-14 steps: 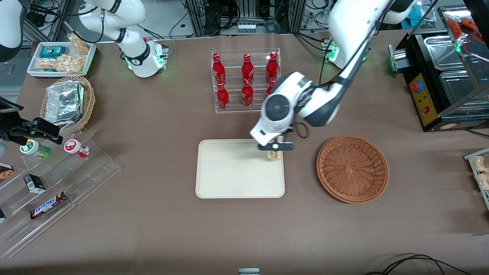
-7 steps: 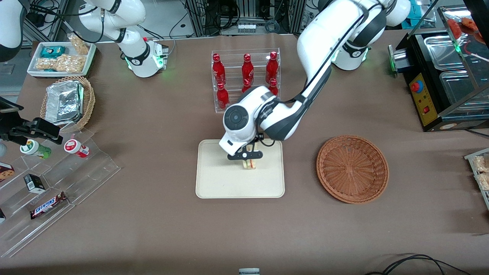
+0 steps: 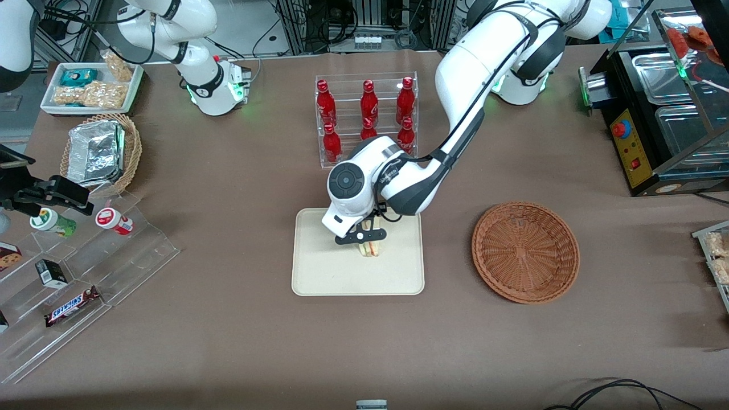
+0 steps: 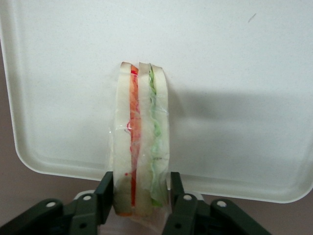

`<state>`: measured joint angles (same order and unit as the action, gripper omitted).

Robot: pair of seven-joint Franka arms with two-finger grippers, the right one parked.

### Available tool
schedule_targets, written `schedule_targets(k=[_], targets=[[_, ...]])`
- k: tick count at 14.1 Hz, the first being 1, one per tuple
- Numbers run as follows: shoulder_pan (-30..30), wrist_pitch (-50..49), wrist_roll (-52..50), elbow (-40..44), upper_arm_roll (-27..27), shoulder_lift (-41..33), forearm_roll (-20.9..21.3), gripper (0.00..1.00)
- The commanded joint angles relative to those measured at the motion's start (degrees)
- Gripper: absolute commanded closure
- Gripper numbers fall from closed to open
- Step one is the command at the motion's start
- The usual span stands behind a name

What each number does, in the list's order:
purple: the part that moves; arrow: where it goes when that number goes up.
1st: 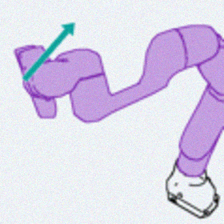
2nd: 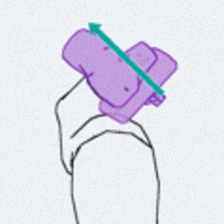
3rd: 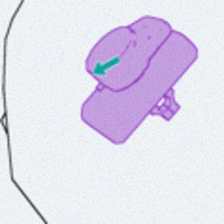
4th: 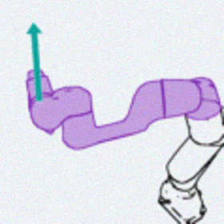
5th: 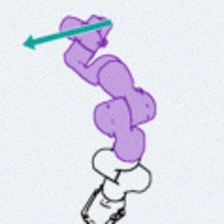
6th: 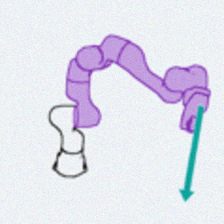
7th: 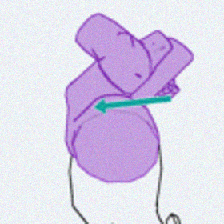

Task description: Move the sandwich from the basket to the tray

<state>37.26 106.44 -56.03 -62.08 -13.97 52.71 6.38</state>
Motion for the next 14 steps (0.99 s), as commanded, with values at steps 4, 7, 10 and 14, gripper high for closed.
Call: schedule_targets(k=[4,7,10,14], targets=[[-4.6,-19.7,-1.6,0.1,0.6,-15.9,-4.0,0.0],[-12.8,-29.7,8.3,-7.7,0.5,-28.1,-6.9,0.0],[-22.5,-38.2,17.0,-13.1,0.6,-37.3,-6.6,0.0],[-30.6,-46.8,26.1,-13.5,0.7,-41.9,-0.8,0.0]])
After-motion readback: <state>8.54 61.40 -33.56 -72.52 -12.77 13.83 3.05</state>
